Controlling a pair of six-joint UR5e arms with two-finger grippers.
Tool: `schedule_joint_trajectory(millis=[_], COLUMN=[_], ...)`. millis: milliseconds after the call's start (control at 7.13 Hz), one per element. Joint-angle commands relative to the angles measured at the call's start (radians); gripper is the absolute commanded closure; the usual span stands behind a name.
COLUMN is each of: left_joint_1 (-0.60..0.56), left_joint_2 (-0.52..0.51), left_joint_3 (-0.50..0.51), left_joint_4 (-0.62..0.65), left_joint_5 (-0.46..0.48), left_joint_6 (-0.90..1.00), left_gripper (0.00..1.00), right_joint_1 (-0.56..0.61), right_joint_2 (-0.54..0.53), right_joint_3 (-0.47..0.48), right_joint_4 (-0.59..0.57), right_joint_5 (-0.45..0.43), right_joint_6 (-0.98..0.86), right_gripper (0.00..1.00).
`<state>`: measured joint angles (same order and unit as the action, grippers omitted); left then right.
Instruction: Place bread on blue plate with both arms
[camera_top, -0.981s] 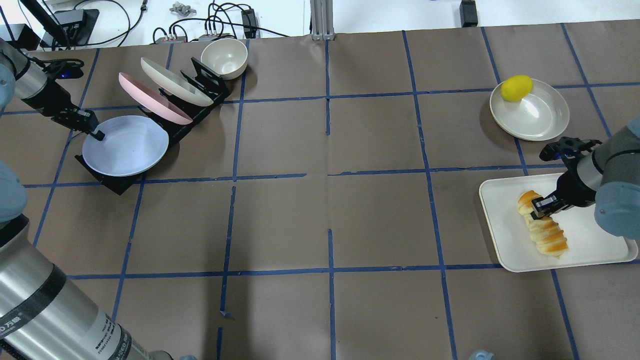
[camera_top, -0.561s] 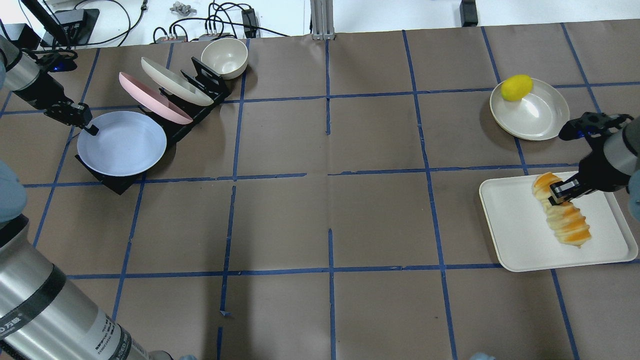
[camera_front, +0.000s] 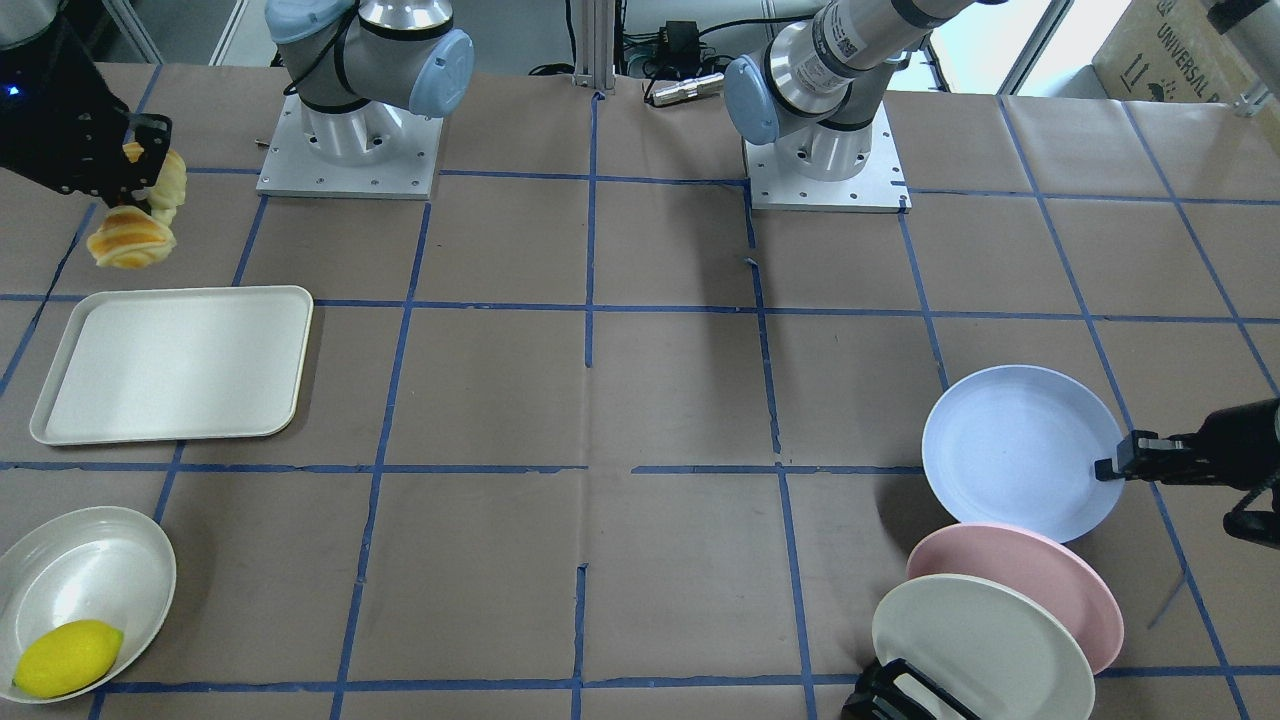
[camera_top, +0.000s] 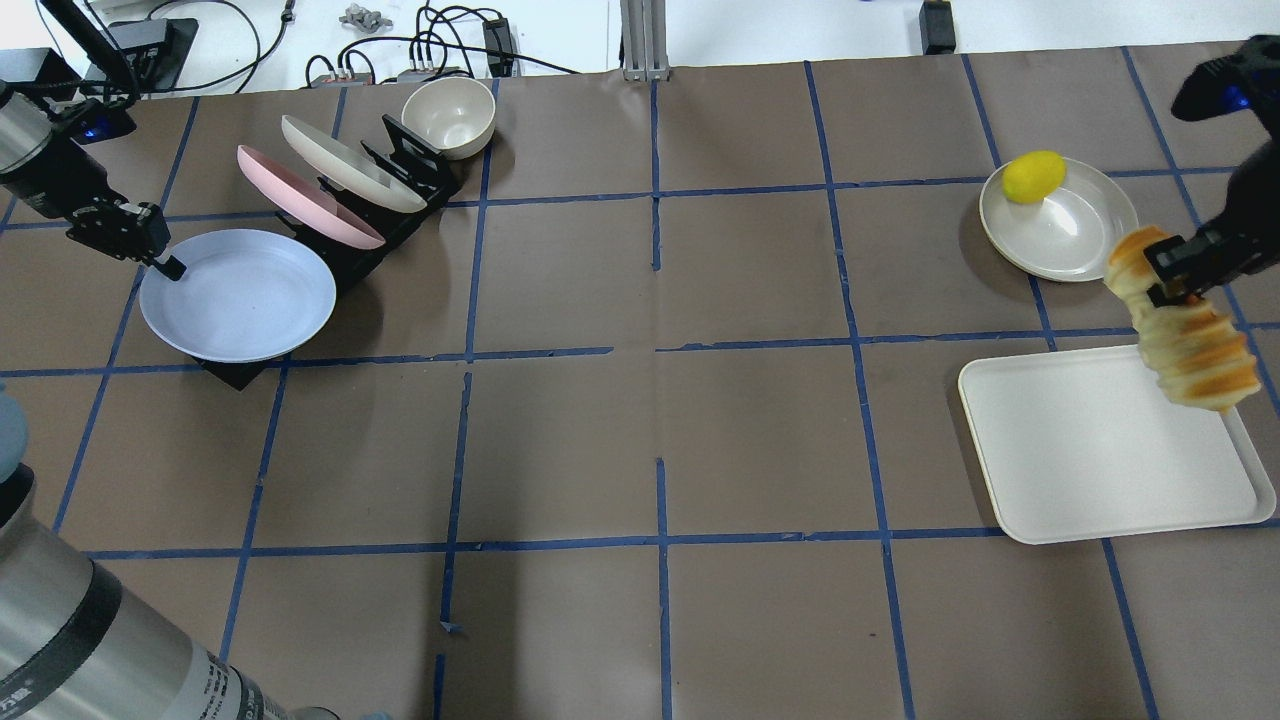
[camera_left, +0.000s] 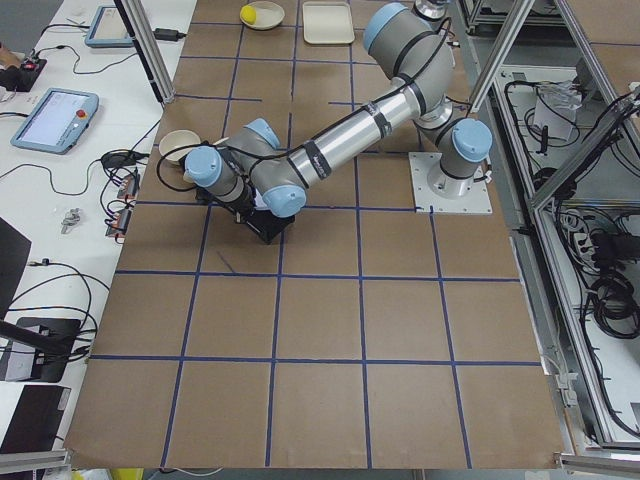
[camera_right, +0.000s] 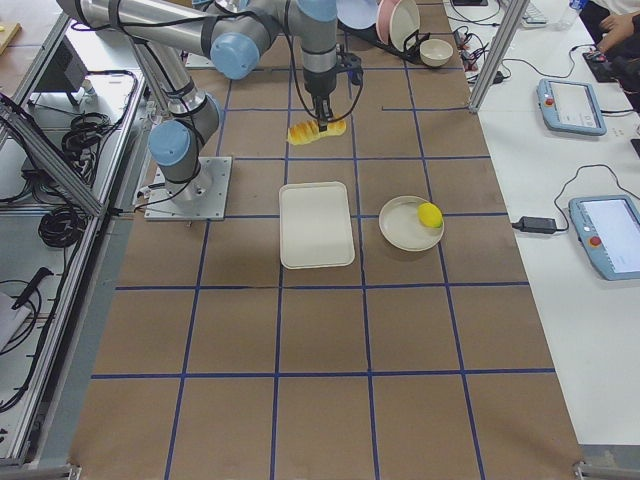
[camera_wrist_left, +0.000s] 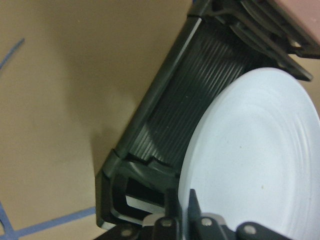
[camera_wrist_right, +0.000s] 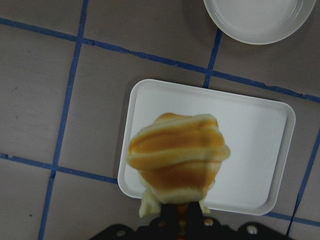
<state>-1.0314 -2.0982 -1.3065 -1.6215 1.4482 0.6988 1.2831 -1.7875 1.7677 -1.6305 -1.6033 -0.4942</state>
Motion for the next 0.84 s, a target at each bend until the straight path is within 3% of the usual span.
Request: schedule_joint_trajectory(millis=[0, 280, 421, 701], left_joint_1=[-0.076, -0.212, -0.278, -0.367], left_joint_2=[0.123, 0.225, 0.245, 0.244], left_joint_3=[-0.103, -0.198, -0.207, -0.197], left_joint_4=[-0.012, 0.000, 0.012, 0.072], left_joint_5=[-0.006, -0.076, -0.092, -0.208], left_joint_6=[-0.130, -0.328, -0.461, -0.597], left_gripper=[0.89, 0.89, 0.89, 0.89], right_joint_1=[0.200, 0.214, 0.214, 0.214], right_joint_2=[0.005, 0.008, 0.010, 0.011], right_joint_3=[-0.077, -0.079, -0.076, -0.068], right_joint_4=[0.075, 0.156, 0.176, 0.172], right_joint_5=[-0.007, 0.070, 0.084, 0.082], right_joint_6=[0.259, 0.266, 0.266, 0.266], right_gripper=[0.96, 0.96, 0.96, 0.96])
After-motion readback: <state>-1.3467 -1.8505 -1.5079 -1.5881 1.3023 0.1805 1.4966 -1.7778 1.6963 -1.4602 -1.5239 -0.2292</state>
